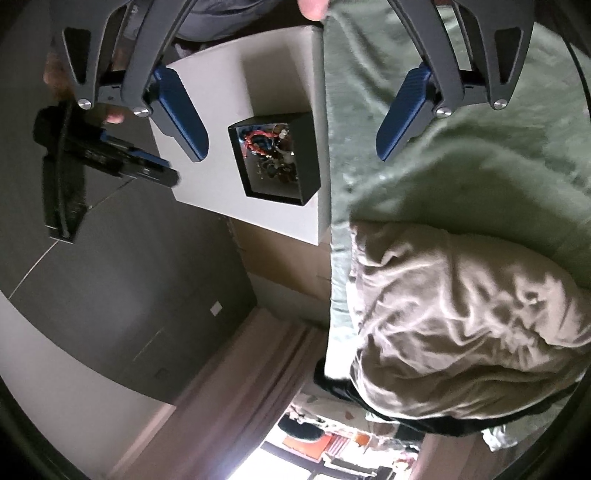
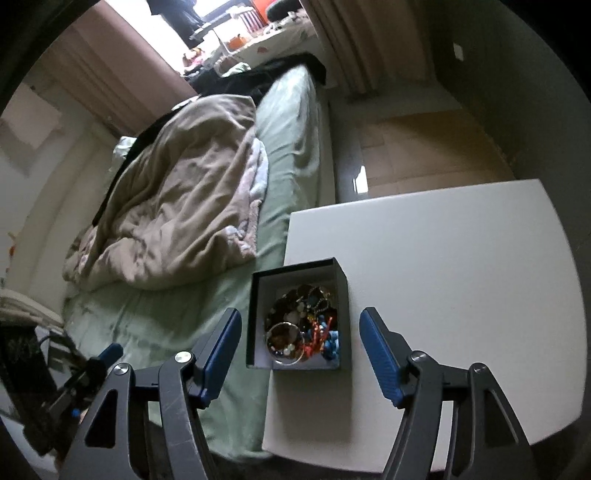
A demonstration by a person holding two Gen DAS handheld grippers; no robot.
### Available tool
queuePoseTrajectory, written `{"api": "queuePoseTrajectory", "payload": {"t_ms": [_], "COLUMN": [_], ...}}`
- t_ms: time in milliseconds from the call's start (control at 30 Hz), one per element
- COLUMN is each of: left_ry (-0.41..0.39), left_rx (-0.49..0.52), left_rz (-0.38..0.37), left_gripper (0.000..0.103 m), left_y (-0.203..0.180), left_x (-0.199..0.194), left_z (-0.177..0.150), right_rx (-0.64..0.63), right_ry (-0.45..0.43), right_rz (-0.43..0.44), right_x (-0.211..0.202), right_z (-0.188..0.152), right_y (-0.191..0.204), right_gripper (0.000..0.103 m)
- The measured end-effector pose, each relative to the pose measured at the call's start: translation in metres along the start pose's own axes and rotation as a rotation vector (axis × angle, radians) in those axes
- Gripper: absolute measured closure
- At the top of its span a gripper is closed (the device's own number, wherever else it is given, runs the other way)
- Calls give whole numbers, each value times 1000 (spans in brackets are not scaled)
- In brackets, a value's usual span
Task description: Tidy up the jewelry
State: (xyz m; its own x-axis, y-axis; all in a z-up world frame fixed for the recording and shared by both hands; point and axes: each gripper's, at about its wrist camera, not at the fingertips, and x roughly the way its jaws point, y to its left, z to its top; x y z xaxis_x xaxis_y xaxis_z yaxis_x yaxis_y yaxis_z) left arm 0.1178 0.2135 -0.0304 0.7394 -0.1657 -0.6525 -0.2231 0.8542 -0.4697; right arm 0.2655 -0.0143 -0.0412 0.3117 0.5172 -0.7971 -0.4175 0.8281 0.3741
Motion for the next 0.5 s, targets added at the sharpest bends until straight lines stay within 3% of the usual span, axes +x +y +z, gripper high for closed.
{"api": "queuePoseTrajectory", "payload": {"t_ms": [233, 500], "left_ry": [-9, -59], "left_rx": [50, 153], "left_rz": [29, 124], "left_gripper": [7, 0], "left_y": [-22, -67], "left_x": [-7, -24], "left_z": [-10, -26], "right_rx": [-19, -20], "right_ry": [-40, -118], "right_rz": [-35, -64], "right_x": [-46, -101], "right_z": [-19, -43], "right_y": [-8, -25], "right_gripper": [36, 35]}}
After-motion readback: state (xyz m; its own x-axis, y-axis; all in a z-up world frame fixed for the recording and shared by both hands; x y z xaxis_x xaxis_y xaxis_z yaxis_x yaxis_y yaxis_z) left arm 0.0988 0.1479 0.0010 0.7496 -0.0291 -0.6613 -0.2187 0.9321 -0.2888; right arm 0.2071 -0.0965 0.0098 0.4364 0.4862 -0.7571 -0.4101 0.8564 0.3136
